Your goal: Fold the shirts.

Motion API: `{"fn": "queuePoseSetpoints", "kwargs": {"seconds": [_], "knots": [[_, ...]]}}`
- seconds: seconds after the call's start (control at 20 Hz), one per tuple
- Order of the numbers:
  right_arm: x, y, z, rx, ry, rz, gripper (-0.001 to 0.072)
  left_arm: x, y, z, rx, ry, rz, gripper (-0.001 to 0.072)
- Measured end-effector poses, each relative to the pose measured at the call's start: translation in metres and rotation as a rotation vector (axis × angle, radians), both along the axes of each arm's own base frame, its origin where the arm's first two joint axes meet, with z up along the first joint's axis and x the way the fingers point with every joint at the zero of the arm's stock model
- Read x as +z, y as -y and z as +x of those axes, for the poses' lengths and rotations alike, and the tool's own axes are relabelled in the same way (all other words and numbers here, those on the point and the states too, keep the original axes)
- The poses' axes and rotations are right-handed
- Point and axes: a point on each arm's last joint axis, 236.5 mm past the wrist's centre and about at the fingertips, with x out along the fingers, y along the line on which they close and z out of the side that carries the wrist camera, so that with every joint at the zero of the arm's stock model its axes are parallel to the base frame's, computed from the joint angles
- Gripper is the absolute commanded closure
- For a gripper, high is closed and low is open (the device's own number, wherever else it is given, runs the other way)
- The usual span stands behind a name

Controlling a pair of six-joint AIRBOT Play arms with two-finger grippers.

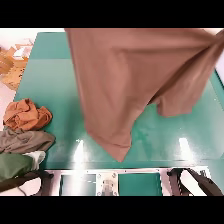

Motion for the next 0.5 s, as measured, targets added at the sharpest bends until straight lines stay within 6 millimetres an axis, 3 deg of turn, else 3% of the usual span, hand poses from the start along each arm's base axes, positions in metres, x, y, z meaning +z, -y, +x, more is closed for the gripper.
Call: {"fn": "queuePoseSetpoints", "kwargs": {"seconds": [0.15, 0.25, 0.35, 0.45, 0.5], "knots": [[-0.11, 0.014, 0.019, -0.095, -0.178, 0.093, 0.0696, -0.098, 0.066, 0.065, -0.119, -0.139, -0.003, 0.0687], [-0.181, 0.026, 0.023, -0.173, -0.285, 0.126, 0.0696, -0.172, 0.11, 0.091, -0.179, -0.241, 0.013, 0.0687], [-0.238, 0.035, 0.024, -0.228, -0.378, 0.148, 0.0696, -0.229, 0.142, 0.105, -0.214, -0.315, 0.022, 0.0686], [-0.276, 0.04, 0.025, -0.253, -0.449, 0.153, 0.0692, -0.265, 0.158, 0.108, -0.238, -0.37, 0.03, 0.0633], [-0.287, 0.042, 0.027, -0.256, -0.468, 0.151, 0.0574, -0.267, 0.16, 0.109, -0.245, -0.379, 0.026, 0.0633]]}}
